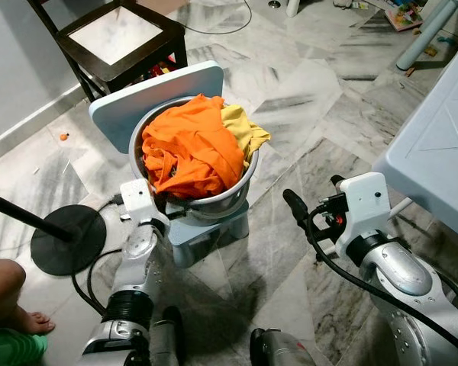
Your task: Hang hanger
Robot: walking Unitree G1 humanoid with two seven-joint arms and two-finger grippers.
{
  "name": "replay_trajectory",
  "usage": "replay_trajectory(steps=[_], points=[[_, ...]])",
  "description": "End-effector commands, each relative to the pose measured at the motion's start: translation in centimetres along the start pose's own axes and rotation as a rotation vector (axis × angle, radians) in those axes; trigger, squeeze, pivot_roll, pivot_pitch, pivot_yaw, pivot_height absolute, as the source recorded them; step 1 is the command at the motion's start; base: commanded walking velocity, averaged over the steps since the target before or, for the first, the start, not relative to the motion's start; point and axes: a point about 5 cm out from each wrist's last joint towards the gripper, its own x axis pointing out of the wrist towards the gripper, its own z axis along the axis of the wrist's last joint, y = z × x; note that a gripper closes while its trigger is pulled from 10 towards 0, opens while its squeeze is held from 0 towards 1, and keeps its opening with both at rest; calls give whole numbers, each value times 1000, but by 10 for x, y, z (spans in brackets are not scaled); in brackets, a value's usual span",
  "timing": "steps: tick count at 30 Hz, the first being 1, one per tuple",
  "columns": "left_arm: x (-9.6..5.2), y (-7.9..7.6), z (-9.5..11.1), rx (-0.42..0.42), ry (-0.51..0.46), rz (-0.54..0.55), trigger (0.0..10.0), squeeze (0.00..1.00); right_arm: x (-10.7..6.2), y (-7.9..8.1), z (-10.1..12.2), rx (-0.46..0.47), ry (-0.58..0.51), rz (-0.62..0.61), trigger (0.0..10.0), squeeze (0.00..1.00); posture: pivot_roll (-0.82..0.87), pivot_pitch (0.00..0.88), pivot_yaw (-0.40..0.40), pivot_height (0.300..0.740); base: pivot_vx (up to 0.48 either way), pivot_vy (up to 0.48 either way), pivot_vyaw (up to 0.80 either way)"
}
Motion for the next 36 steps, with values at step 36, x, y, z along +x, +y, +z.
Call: replay_trajectory(steps=[36], points=[[-26, 8, 12, 544, -17, -370, 0, 0, 48, 21, -9, 86, -129, -27, 10000, 0, -62, 114, 75, 740, 0, 0, 0]])
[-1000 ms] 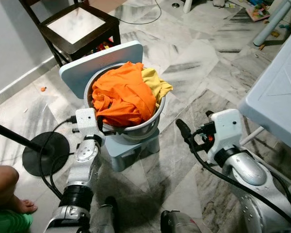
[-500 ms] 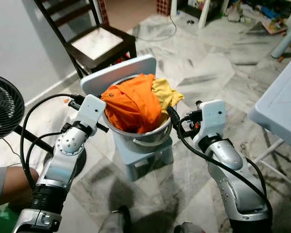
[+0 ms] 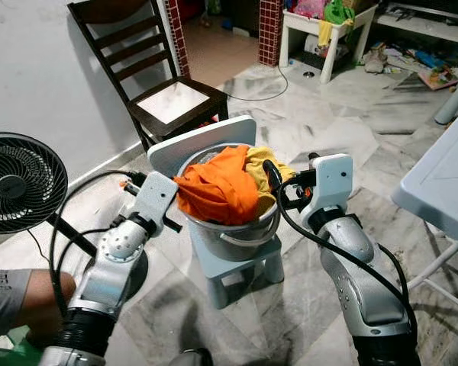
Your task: Hang hanger
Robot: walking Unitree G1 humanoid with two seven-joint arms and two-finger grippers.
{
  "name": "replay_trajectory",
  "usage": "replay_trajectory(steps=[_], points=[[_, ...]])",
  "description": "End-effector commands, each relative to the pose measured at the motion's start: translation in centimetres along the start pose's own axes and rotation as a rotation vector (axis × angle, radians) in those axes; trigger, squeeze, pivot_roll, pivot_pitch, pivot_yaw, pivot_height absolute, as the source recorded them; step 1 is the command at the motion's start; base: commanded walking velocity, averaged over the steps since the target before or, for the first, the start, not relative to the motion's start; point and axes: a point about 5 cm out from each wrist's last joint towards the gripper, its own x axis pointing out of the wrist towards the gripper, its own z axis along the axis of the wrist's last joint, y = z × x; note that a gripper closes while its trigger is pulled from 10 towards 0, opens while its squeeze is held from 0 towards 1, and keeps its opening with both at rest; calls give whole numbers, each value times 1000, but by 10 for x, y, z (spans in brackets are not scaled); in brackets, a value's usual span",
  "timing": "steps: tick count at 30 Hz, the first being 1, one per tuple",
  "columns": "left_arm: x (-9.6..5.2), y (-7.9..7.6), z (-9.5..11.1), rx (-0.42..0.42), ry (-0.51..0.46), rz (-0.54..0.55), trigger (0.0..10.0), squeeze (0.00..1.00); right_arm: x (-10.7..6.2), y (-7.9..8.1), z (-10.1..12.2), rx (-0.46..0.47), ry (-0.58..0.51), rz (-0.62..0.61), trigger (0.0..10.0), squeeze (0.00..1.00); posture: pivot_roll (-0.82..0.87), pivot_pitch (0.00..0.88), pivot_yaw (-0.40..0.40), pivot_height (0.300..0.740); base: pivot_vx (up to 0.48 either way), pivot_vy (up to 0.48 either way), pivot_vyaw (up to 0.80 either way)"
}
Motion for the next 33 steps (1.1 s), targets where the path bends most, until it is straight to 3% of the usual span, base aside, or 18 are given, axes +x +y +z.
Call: replay_trajectory(steps=[1, 10, 13, 16, 17, 19, 20, 25, 33], points=[[-2, 4, -9, -24, 33, 22, 0, 0, -4, 3, -2, -8, 13, 16, 10000, 0, -62, 114, 75, 740, 0, 0, 0], [7, 1, -16, -70, 82, 21, 78, 0, -20, -5, -6, -32, 46, 4, 10000, 0, -108, 190, 58, 740, 0, 0, 0], [16, 2, -10, -133, 69, 52, 0, 0, -28, -8, -4, -47, 59, 0, 10000, 0, -141, 216, 46, 740, 0, 0, 0], [18, -1, -8, -144, 59, 46, 0, 0, -32, -11, -3, -54, 65, -2, 10000, 0, -149, 223, 41, 740, 0, 0, 0], [18, -3, -7, -146, 56, 43, 510, 0, -33, -11, -3, -58, 68, -2, 10000, 0, -149, 223, 41, 740, 0, 0, 0], [18, -3, -7, -146, 56, 43, 510, 0, -33, -11, -3, -58, 68, -2, 10000, 0, -149, 223, 41, 740, 0, 0, 0], [18, -10, -8, -156, 59, 30, 10000, 0, -35, -14, -2, -66, 79, -4, 10000, 0, -159, 237, 28, 740, 0, 0, 0], [17, -19, -14, -181, 73, 40, 10000, 0, -37, -14, -1, -77, 95, 9, 10000, 0, -164, 243, 15, 740, 0, 0, 0], [15, -16, -22, -217, 94, 108, 10000, 0, -37, -14, 0, -80, 105, 18, 10000, 0, -171, 245, 3, 740, 0, 0, 0]])
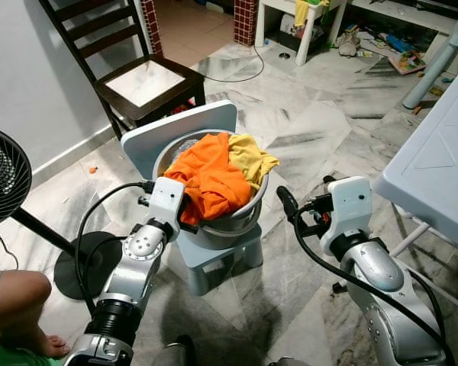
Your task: Hang hanger
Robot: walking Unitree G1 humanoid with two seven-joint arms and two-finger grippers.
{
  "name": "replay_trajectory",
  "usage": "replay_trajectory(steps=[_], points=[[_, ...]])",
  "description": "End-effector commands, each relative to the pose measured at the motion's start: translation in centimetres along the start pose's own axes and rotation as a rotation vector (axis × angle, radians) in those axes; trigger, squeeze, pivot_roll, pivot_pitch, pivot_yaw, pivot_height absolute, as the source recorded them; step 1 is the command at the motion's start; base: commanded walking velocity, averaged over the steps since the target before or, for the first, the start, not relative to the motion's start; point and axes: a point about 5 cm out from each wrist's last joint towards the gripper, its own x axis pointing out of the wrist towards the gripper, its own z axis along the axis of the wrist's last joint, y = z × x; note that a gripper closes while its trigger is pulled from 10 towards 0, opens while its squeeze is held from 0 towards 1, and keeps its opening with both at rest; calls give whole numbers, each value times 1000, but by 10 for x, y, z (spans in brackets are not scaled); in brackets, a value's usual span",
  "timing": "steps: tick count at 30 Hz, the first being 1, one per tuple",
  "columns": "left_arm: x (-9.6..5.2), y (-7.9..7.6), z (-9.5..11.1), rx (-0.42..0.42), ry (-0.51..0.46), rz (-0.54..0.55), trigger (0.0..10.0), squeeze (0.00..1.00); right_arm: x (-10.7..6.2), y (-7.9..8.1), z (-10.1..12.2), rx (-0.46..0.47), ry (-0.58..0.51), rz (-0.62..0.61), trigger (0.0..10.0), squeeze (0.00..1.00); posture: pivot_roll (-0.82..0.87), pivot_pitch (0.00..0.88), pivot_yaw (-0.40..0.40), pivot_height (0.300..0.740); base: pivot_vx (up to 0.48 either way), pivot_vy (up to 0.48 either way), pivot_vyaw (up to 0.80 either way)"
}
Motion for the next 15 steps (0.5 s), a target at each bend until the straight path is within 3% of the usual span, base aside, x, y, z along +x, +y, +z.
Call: replay_trajectory(steps=[1, 9, 10, 12, 15], points=[[-2, 5, -9, -13, 30, 31, 10000, 0, -2, 4, 4, -6, -12, 20, 10000, 0, -171, 245, 3, 740, 0, 0, 0], [1, 12, -19, -87, 82, 77, 10000, 0, -5, 2, 4, -11, -3, 18, 10000, 0, -184, 251, 1, 740, 0, 0, 0], [2, 13, -19, -88, 85, 82, 10000, 75, -5, 1, 5, -12, -3, 16, 10000, 0, -184, 251, 1, 740, 0, 0, 0], [4, 15, -19, -78, 89, 98, 10000, 0, -4, 0, 5, -14, -2, 13, 10000, 0, -185, 253, 1, 740, 0, 0, 0], [5, 17, -18, -77, 89, 103, 10000, 0, -4, 0, 5, -14, -1, 13, 10000, 0, -185, 253, 1, 740, 0, 0, 0]])
